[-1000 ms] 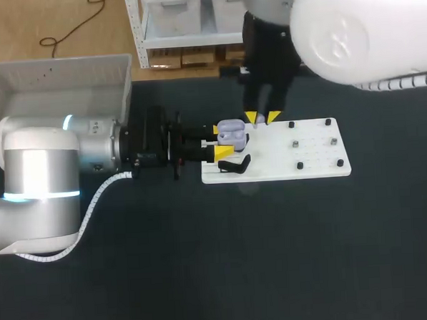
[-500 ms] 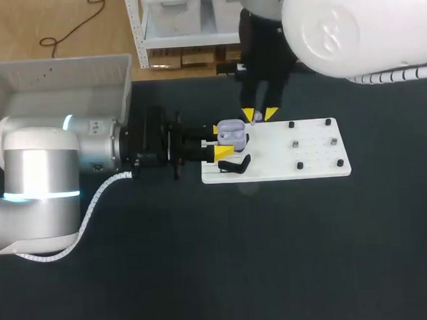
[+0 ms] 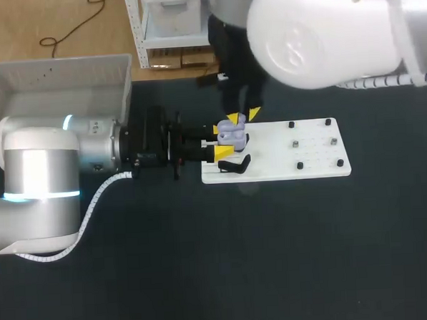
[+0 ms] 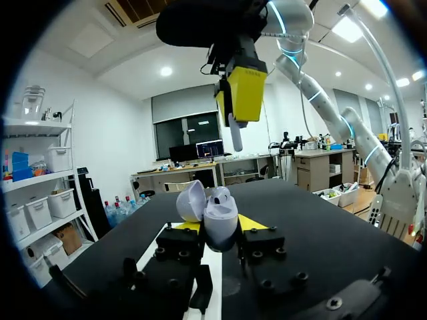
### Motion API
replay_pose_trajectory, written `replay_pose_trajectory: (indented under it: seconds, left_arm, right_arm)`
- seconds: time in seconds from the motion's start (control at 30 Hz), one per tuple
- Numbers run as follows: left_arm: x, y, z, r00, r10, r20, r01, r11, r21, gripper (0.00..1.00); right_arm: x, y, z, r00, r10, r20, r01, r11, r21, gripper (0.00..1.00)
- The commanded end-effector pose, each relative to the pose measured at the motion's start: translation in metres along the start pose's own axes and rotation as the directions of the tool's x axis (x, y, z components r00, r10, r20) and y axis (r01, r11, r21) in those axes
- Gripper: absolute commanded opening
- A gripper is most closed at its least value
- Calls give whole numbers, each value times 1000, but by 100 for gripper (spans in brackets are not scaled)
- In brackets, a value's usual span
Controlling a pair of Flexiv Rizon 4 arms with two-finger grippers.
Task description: Pick up each earbud case from the left stands, insert the matching earbuds, close the lid, and place the case in the box.
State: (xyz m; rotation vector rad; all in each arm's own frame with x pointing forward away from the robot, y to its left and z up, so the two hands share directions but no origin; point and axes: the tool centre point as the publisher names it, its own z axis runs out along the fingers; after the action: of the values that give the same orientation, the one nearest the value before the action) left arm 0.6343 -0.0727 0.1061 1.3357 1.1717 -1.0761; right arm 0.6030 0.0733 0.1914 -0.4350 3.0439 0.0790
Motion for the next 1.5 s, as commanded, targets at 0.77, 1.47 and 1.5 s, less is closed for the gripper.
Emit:
replay_pose_trajectory:
  seconds: [0.77,1.47,1.5]
  left_arm:
    - [1,-1,0,1000,3,2,-3,1000,-6,0]
    - [1,-1,0,1000,3,2,-3,1000,-6,0]
    - [1,-1,0,1000,3,2,-3,1000,-6,0]
  right_arm:
    - [-1,18,13,982,11,186,-32,994,109,0]
    - [-10,15,27,987,8,159,-13,1000,25,0]
    - [-10,15,27,987,7,158,-11,1000,26,0]
